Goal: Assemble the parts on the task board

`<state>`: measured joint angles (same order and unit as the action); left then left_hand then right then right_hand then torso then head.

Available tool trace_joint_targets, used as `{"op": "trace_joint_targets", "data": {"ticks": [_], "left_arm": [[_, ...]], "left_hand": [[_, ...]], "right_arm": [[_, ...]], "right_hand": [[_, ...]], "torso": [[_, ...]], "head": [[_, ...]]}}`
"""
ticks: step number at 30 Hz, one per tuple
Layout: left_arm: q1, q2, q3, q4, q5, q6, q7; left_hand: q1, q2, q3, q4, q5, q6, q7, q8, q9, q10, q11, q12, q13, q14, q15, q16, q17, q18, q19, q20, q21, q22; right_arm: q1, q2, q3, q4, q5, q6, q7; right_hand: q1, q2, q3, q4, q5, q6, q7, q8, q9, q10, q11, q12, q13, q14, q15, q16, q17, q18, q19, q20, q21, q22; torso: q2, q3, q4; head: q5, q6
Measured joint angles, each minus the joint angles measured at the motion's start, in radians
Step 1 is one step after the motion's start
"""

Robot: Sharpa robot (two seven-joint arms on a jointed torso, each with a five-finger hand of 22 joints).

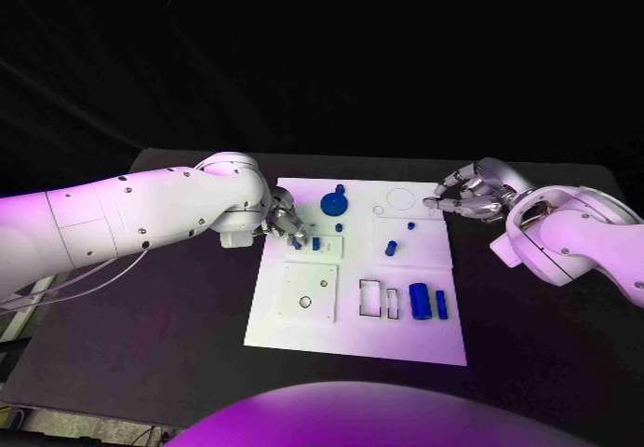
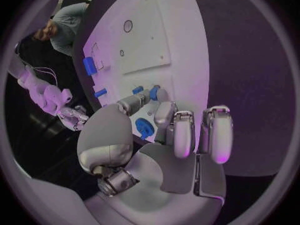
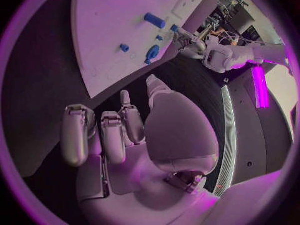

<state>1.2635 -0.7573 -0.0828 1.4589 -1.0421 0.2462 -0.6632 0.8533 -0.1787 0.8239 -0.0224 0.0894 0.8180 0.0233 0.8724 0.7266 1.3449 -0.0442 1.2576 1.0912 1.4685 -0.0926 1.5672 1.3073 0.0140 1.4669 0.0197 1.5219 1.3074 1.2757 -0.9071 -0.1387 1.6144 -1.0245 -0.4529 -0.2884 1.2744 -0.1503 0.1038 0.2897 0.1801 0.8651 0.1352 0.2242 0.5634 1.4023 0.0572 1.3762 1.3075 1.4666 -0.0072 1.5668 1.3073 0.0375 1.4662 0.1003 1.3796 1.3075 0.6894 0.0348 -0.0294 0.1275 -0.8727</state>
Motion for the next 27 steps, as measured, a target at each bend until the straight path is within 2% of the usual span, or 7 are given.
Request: {"op": "trace_joint_targets", "data": {"ticks": [4,7,10,15,27], "left_arm": [[0.000,-0.002,0.000,0.001,0.009,-0.003,0.001],[0.000,-0.003,0.000,0.001,0.015,-0.004,0.001],[0.001,-0.005,0.001,0.001,0.021,-0.005,0.001],[0.001,-0.006,0.001,0.001,0.028,-0.006,0.001],[0.001,-0.008,0.001,0.002,0.035,-0.009,0.001]], "left_hand": [[0.000,0.000,0.001,-0.001,0.000,-0.015,0.004,-0.004,-0.011,-0.005,0.005,-0.007,-0.006,0.000,0.000,0.000,0.000,0.000,0.000,0.000,-0.002,0.000],[-0.017,-0.017,-0.014,0.014,-0.011,-0.021,0.010,-0.004,-0.023,-0.013,0.012,-0.011,-0.010,0.000,0.000,0.000,0.000,0.000,0.000,0.000,-0.008,0.000],[-0.030,-0.030,-0.037,0.025,-0.033,-0.021,0.010,-0.035,-0.026,-0.014,0.014,-0.012,-0.012,-0.004,0.004,0.000,0.000,0.000,0.000,0.000,-0.008,0.000],[-0.045,-0.045,-0.081,0.044,-0.039,-0.021,0.010,-0.041,-0.027,-0.018,0.017,-0.012,-0.014,-0.004,0.004,0.000,0.000,0.000,-0.004,0.004,-0.013,0.000],[-0.045,-0.045,-0.125,0.067,-0.039,-0.025,0.014,-0.048,-0.029,-0.018,0.017,-0.012,-0.017,-0.004,0.004,0.000,0.000,0.000,-0.004,0.004,-0.013,0.000]], "right_arm": [[0.000,0.000,0.000,0.000,0.000,0.000,0.000],[0.000,0.000,0.000,0.000,0.000,0.000,0.000],[0.000,0.000,0.000,0.000,0.000,0.000,0.000],[0.000,0.000,0.000,0.000,0.000,0.000,0.000],[0.000,0.000,0.000,0.000,0.000,0.000,0.000]], "right_hand": [[0.000,0.000,0.000,0.000,0.000,0.000,0.000,0.000,0.000,0.000,0.000,0.000,0.000,0.000,0.000,0.000,0.000,0.000,0.000,0.000,0.000,0.000],[0.000,0.000,0.000,0.000,0.000,0.000,0.000,0.000,0.000,0.000,0.000,0.000,0.000,0.000,0.000,0.000,0.000,0.000,0.000,0.000,0.000,0.000],[0.000,0.000,0.000,0.000,0.000,0.000,0.000,0.000,0.000,0.000,0.000,0.000,0.000,0.000,0.000,0.000,0.000,0.000,0.000,0.000,0.000,0.000],[0.000,0.000,0.000,0.000,0.000,-0.003,0.003,0.000,0.000,0.000,0.000,0.000,0.000,0.000,0.000,0.000,0.000,0.000,0.000,0.000,0.000,0.000],[0.000,0.000,0.000,0.000,0.000,-0.003,0.003,0.000,0.000,0.000,0.000,0.000,0.000,0.000,0.000,0.000,0.000,0.000,0.000,0.000,0.000,0.000]], "torso": [[0.000,-0.0004,0.0000],[0.000,-0.0003,0.0001],[0.000,-0.0003,0.0001],[0.000,-0.0001,0.0000],[0.000,0.0004,0.0000]], "head": [[0.000,0.000],[-0.001,0.000],[-0.001,0.000],[0.000,0.000],[0.000,0.000]]}}
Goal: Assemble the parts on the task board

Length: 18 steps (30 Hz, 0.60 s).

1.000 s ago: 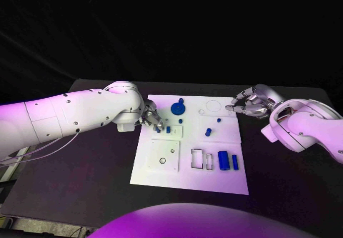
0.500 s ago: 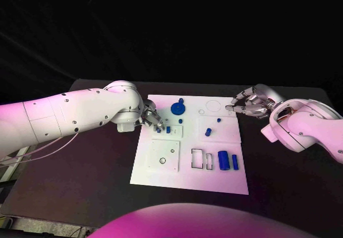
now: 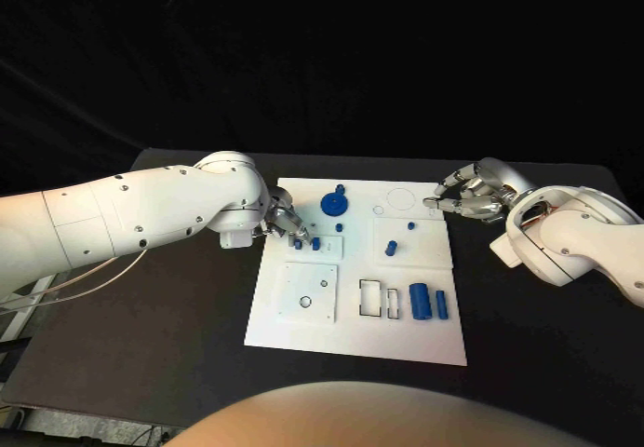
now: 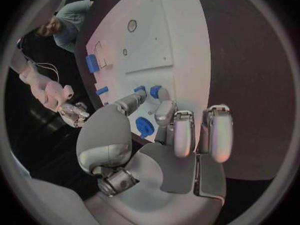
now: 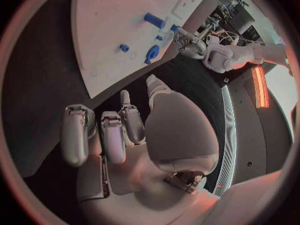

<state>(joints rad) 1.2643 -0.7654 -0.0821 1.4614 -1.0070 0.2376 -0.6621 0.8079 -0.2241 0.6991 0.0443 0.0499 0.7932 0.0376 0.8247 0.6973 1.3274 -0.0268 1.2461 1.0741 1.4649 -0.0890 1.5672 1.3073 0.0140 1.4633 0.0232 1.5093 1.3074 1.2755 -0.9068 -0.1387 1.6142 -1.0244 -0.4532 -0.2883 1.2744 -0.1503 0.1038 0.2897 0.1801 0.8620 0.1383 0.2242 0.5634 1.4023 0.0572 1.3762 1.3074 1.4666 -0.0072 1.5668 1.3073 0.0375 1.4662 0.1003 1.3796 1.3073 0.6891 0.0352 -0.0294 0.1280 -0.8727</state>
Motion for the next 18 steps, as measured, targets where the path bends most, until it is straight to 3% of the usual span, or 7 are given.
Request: {"op": "trace_joint_targets", "data": {"ticks": [6,9,14,18], "left_arm": [[-0.001,-0.006,0.001,0.007,0.001,-0.005,0.001],[-0.003,-0.015,0.002,0.017,0.001,-0.011,0.003],[-0.009,-0.048,0.012,0.042,-0.001,-0.034,0.006],[-0.007,-0.077,0.026,0.067,0.001,-0.074,0.017]], "left_hand": [[0.004,-0.002,-0.005,0.000,0.000,0.000,0.000,-0.005,0.000,0.000,0.000,0.000,0.000,0.000,0.000,0.000,0.001,0.000,0.000,0.000,0.000,0.000],[0.020,0.010,-0.005,0.000,0.000,-0.006,0.000,-0.010,0.000,0.000,0.000,0.000,0.001,0.000,0.000,0.000,0.001,0.000,0.000,0.000,0.000,0.000],[0.044,0.015,-0.001,-0.005,0.000,-0.006,0.003,-0.008,0.000,-0.007,-0.003,-0.007,-0.006,0.000,0.000,0.000,0.001,0.000,0.000,0.000,-0.012,0.000],[0.068,0.007,0.028,-0.014,0.000,-0.027,0.012,-0.011,-0.003,-0.072,0.001,-0.076,-0.090,0.000,0.000,0.000,0.001,0.000,0.003,0.003,-0.073,0.000]], "right_arm": [[0.000,0.000,0.000,0.000,0.000,0.000,0.000],[-0.001,0.001,0.000,0.000,0.000,0.000,0.000],[-0.002,0.001,0.000,-0.001,0.000,0.000,0.000],[-0.002,0.001,0.000,-0.003,0.000,0.000,0.000]], "right_hand": [[0.000,0.000,0.000,0.000,0.000,0.000,0.000,0.000,0.000,0.000,0.000,0.000,0.000,0.000,0.000,0.000,0.000,0.000,0.000,0.000,0.000,0.001],[0.000,0.000,0.000,0.000,0.000,0.000,0.000,0.000,0.000,0.000,0.000,0.000,0.000,0.000,0.000,0.000,0.000,0.000,0.000,0.000,0.000,0.001],[0.000,0.000,0.000,0.000,0.000,0.000,0.000,0.000,0.000,0.000,0.000,0.000,0.000,0.000,0.000,0.000,0.000,0.000,0.000,0.000,0.000,0.001],[0.000,0.000,0.000,0.000,0.000,-0.004,-0.004,0.000,0.000,0.000,0.000,0.000,0.000,0.000,0.000,0.000,0.000,0.000,0.000,0.000,0.000,0.001]], "torso": [[0.000,-0.0004,0.0000],[0.000,-0.0005,0.0002],[-0.001,-0.0008,0.0004],[-0.001,-0.0005,0.0009]], "head": [[0.000,0.000],[0.000,0.000],[0.001,0.000],[0.002,0.000]]}}
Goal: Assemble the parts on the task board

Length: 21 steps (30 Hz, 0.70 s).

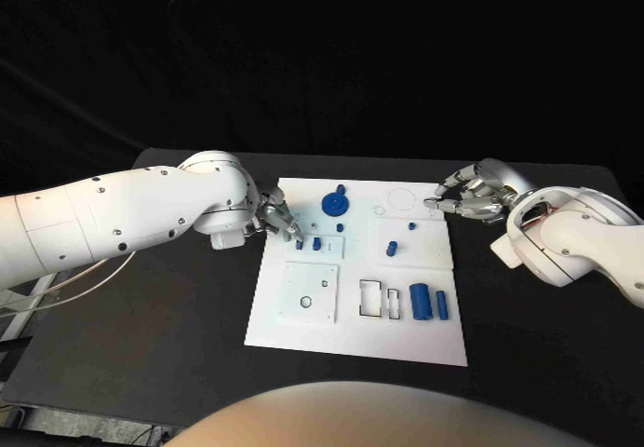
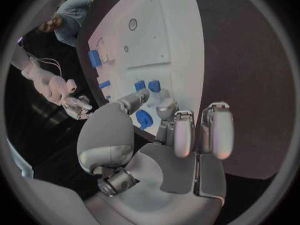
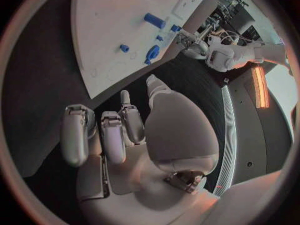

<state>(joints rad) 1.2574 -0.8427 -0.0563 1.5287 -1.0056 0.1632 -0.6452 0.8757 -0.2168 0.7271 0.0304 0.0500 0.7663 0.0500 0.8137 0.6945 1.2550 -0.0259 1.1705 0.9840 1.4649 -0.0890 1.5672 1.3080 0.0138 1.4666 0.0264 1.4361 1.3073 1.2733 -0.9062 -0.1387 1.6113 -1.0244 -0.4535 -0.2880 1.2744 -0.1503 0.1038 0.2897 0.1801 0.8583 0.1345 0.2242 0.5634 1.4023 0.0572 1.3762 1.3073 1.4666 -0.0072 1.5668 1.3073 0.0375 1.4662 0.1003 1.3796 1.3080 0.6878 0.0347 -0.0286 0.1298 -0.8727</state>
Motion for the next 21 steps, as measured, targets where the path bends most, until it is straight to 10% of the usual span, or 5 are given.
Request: {"op": "trace_joint_targets", "data": {"ticks": [5,13,16,21], "left_arm": [[0.001,-0.039,0.010,0.036,0.021,-0.078,0.029],[0.001,-0.112,0.014,0.106,0.077,-0.207,0.097],[-0.002,-0.143,0.011,0.140,0.096,-0.256,0.126],[-0.038,-0.189,0.002,0.189,0.106,-0.368,0.192]], "left_hand": [[-0.007,-0.021,0.002,0.012,0.000,-0.090,0.038,-0.058,-0.030,-0.192,0.034,-0.221,-0.259,0.001,0.035,-0.153,0.000,0.058,-0.070,0.026,-0.240,0.000],[0.034,-0.035,-0.048,0.040,0.000,-0.165,0.083,-0.120,-0.094,-0.291,0.076,-0.368,-0.391,-0.104,0.072,-0.610,-0.196,0.143,-0.256,0.062,-0.801,-0.110],[0.072,-0.037,-0.052,0.032,0.000,-0.178,0.096,-0.141,-0.122,-0.332,0.090,-0.424,-0.437,-0.169,0.085,-0.787,-0.303,0.149,-0.301,0.076,-0.979,-0.205],[0.157,-0.045,-0.006,-0.016,0.000,-0.116,0.094,-0.169,-0.176,-0.339,0.091,-0.480,-0.500,-0.204,0.089,-0.889,-0.357,0.148,-0.305,0.080,-1.051,-0.258]], "right_arm": [[0.000,0.000,0.000,-0.002,0.000,0.000,0.000],[-0.001,-0.003,0.000,-0.003,0.000,-0.001,0.000],[-0.001,-0.004,0.000,-0.003,0.000,-0.002,0.000],[-0.001,-0.009,0.000,-0.003,0.000,-0.005,0.000]], "right_hand": [[0.000,0.000,0.000,0.000,0.000,0.000,0.000,0.000,0.000,0.000,0.000,0.000,0.000,0.000,0.000,0.000,0.000,0.000,0.000,0.000,0.000,0.000],[0.000,0.000,0.000,0.000,0.000,0.000,0.000,0.000,0.000,0.000,0.000,0.000,0.000,0.000,0.000,0.000,0.000,0.000,0.000,0.000,0.000,0.000],[0.000,0.000,0.000,0.000,0.000,0.000,0.000,0.000,0.000,0.000,0.000,0.000,0.000,0.000,0.000,0.000,0.000,0.000,0.000,0.000,0.000,0.000],[0.000,0.000,0.000,0.000,0.000,0.000,0.000,0.000,0.000,0.000,0.000,0.000,0.000,0.000,0.000,0.000,0.000,0.000,0.000,0.000,0.000,0.000]], "torso": [[0.000,0.0002,-0.0001],[0.000,0.0002,-0.0003],[0.000,0.0006,0.0001],[-0.001,0.0012,0.0022]], "head": [[0.000,0.000],[0.003,0.000],[0.006,0.000],[0.009,0.000]]}}
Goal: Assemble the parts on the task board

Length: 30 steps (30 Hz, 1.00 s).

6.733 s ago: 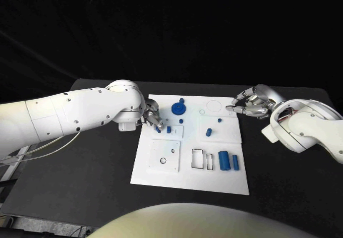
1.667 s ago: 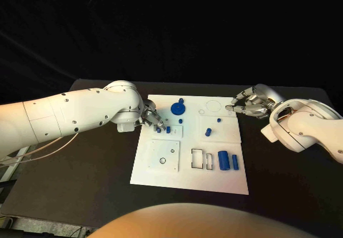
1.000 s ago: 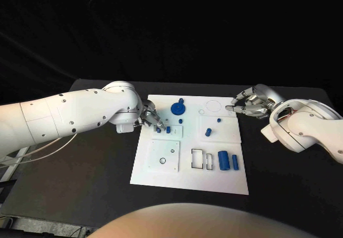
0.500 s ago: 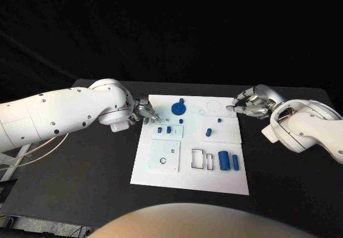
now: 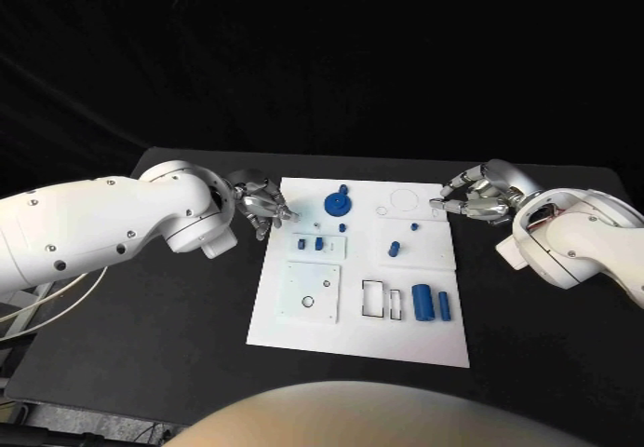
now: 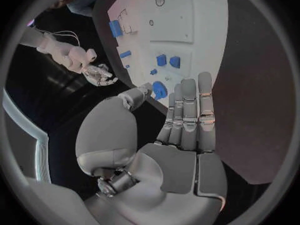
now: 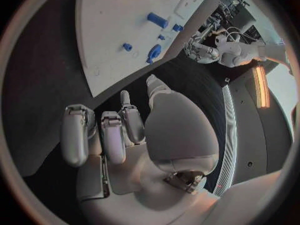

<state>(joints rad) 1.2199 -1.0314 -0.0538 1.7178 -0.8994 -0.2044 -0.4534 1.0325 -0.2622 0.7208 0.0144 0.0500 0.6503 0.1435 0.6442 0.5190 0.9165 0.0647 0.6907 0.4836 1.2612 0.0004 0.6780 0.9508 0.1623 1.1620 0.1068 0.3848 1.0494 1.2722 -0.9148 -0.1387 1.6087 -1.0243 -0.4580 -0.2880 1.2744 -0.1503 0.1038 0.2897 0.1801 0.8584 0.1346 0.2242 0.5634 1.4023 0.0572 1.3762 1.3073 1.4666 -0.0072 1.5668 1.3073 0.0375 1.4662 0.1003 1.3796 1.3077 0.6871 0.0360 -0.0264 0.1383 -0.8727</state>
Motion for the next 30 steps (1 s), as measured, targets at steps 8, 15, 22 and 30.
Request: {"op": "trace_joint_targets", "data": {"ticks": [8,15,22,30], "left_arm": [[-0.085,-0.040,-0.008,0.059,-0.018,-0.209,0.130],[-0.120,-0.045,-0.015,0.089,-0.078,-0.293,0.178],[-0.133,-0.035,-0.019,0.089,-0.124,-0.319,0.180],[-0.136,-0.008,-0.019,0.067,-0.180,-0.309,0.135]], "left_hand": [[0.032,-0.012,0.047,-0.096,0.000,0.231,-0.030,-0.110,-0.103,0.084,-0.018,-0.029,-0.081,0.049,-0.015,0.054,0.061,0.000,0.051,-0.015,-0.041,-0.024],[-0.007,-0.012,-0.038,-0.126,0.000,0.299,-0.051,-0.161,-0.117,0.135,-0.039,0.045,-0.047,0.175,-0.035,0.435,0.319,-0.016,0.156,-0.034,0.266,0.145],[-0.024,-0.010,-0.116,-0.119,0.000,0.305,-0.049,-0.187,-0.117,0.135,-0.039,0.089,-0.020,0.183,-0.036,0.512,0.357,-0.016,0.160,-0.039,0.344,0.204],[-0.042,-0.013,-0.186,-0.110,0.000,0.313,-0.051,-0.196,-0.107,0.131,-0.043,0.111,-0.006,0.186,-0.040,0.543,0.357,-0.032,0.167,-0.039,0.382,0.239]], "right_arm": [[0.000,-0.007,0.000,-0.002,0.001,-0.007,0.002],[-0.007,-0.009,0.000,-0.003,0.001,-0.012,0.003],[-0.012,-0.009,0.000,-0.004,0.002,-0.013,0.003],[-0.014,-0.010,0.000,-0.004,0.003,-0.014,0.004]], "right_hand": [[0.000,0.000,0.000,0.000,0.000,0.000,0.000,0.000,0.000,0.000,0.000,0.000,0.001,0.000,0.000,0.000,0.000,0.000,0.000,0.000,0.000,0.000],[0.000,0.000,0.000,0.000,0.000,0.000,0.000,0.000,0.000,0.000,0.000,0.000,0.001,0.000,0.000,0.000,0.000,0.000,0.000,0.000,0.000,0.000],[0.000,0.000,0.000,0.000,0.000,0.000,0.000,0.000,0.000,0.000,0.000,0.000,0.001,0.000,0.000,0.000,0.000,0.000,0.000,0.000,0.000,0.000],[0.000,0.000,0.000,0.000,0.000,0.000,0.000,0.000,0.000,0.000,0.000,0.000,0.001,0.000,0.000,0.000,0.000,0.000,0.000,0.000,0.000,0.000]], "torso": [[-0.005,-0.0003,0.0066],[-0.006,0.0000,0.0073],[-0.004,0.0000,0.0059],[-0.004,0.0007,0.0053]], "head": [[-0.005,0.000],[-0.003,0.000],[-0.001,0.000],[-0.002,0.000]]}}
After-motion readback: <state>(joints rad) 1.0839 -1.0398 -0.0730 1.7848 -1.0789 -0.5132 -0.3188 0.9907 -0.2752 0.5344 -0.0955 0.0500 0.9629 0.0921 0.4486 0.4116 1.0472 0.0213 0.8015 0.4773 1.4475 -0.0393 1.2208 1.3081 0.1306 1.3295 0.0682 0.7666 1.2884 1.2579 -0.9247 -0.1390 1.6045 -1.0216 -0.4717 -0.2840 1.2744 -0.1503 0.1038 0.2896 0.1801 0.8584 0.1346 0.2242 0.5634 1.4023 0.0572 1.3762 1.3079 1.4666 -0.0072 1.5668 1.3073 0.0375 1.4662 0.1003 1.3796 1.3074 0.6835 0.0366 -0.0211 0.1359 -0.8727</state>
